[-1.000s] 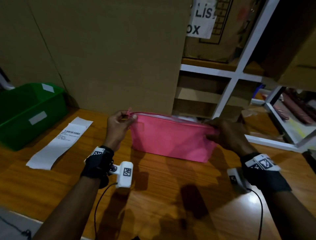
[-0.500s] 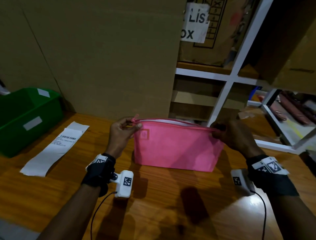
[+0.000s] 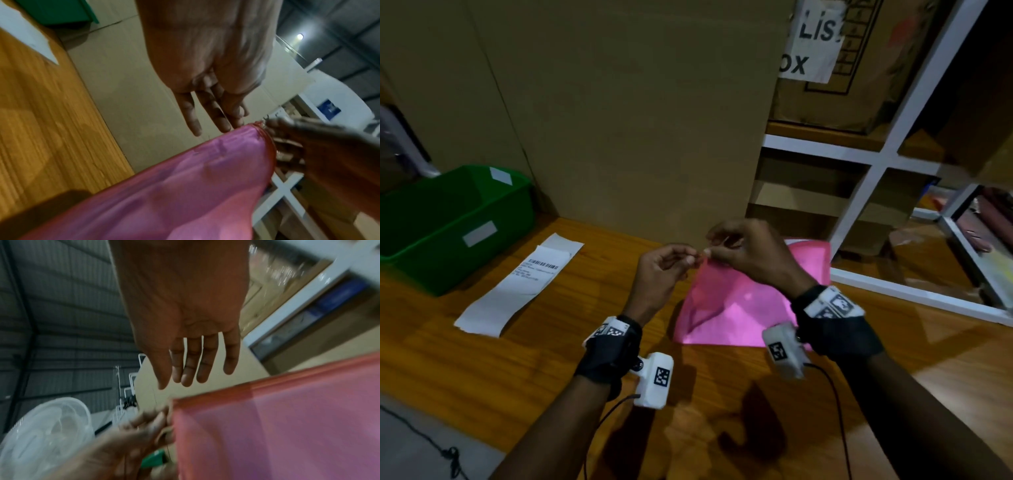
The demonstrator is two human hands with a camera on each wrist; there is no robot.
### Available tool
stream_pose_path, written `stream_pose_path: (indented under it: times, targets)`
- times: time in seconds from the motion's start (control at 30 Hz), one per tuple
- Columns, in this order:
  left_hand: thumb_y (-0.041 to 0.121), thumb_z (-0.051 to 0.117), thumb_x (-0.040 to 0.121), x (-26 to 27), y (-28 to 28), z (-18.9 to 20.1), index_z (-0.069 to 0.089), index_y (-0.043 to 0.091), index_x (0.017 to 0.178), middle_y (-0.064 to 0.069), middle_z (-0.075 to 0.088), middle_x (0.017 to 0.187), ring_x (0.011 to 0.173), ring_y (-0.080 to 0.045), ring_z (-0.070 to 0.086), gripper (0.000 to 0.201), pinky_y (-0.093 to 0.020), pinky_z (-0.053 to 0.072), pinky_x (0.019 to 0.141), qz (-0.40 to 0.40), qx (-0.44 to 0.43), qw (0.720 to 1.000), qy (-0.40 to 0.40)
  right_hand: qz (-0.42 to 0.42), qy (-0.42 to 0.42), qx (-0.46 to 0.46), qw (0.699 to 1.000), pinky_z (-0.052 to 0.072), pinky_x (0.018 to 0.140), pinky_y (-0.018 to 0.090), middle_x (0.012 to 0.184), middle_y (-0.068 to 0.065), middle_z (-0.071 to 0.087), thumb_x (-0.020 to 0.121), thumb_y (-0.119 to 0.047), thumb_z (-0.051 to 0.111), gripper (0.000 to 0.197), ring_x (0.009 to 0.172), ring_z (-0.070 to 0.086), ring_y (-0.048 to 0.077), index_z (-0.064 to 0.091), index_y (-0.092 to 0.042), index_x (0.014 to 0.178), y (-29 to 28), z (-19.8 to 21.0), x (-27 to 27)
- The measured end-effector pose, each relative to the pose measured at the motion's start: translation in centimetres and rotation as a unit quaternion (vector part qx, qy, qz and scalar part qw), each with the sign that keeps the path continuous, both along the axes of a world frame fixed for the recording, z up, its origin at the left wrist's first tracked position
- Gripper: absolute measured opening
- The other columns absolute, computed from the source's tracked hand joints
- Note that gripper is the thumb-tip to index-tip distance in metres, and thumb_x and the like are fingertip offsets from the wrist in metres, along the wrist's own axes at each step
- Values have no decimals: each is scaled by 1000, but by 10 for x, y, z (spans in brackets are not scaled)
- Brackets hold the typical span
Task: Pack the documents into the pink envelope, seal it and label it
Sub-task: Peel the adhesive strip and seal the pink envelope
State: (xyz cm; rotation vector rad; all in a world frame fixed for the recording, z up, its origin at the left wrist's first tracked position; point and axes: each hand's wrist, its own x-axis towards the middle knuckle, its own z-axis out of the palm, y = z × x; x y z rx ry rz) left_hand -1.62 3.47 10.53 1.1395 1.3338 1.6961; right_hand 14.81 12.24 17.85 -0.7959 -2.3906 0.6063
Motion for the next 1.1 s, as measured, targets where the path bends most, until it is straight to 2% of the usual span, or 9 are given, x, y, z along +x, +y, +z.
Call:
stream_pose_path:
  times: [0.17,0.27,0.43,0.53,0.63,0.73,0.87,1.0,1.1]
  targets:
    - [-7,74,76,19,20,-48,60,11,91,1,66,88,67,2,59,27,-21,49,67,5,-78,997,3,30,-10,-181,983,46,57,27,71,8,68,73,14,62,24,54,56,2,72,-7,80,30,-61,-19]
    - [-10,73,75,20,23,-72,55,13,92,3,61,86,63,2,56,34,-17,47,59,58,-117,991,-20,-22,7,-234,972,43,58,23,67,7,64,74,18,58,27,52,54,1,71,-5,79,38,-91,-16]
    - [-4,78,74,9,23,-88,58,9,94,-5,63,87,75,-19,61,31,-21,53,49,77,-177,975,-112,-38,-9,-235,971,54,72,40,72,2,67,77,11,62,24,71,63,20,71,-12,80,44,-110,-8]
    - [-4,79,72,8,30,-94,62,12,82,-8,65,80,71,-19,59,25,-26,51,57,103,-193,970,-109,-17,-71,-190,979,56,77,44,80,0,71,83,-2,64,15,79,67,21,74,-12,87,47,-108,-10]
    - [-9,75,72,13,35,-84,65,11,86,-12,67,85,76,-18,61,26,-23,50,66,119,-170,974,-96,-2,-109,-160,981,55,84,43,93,3,72,84,-12,70,14,89,68,21,74,-10,98,48,-106,-6]
    - [-15,70,74,22,37,-57,61,6,101,-8,64,82,70,-11,60,36,-13,49,61,93,-107,986,-88,35,-101,-130,986,50,95,34,113,7,65,83,-16,75,34,106,62,21,68,-8,115,53,-101,7]
    - [-16,72,69,21,33,-21,49,17,104,-7,65,81,70,-7,62,54,-22,50,72,28,-9,998,-61,54,-49,-168,983,46,95,18,119,11,64,80,-14,79,42,110,61,18,65,-2,119,61,-75,27]
    - [-7,75,65,7,25,7,46,23,100,-6,66,85,79,-13,65,55,-24,52,76,12,39,998,-46,25,-110,-62,992,50,93,40,110,-5,68,77,-36,80,41,102,64,18,67,-18,112,67,-54,52]
    - [-14,73,68,-11,16,17,43,21,101,-9,63,90,81,-11,64,57,-21,52,77,15,52,998,-40,-45,-187,45,980,38,103,57,118,0,69,79,-51,69,48,114,62,25,66,-21,115,67,-47,70]
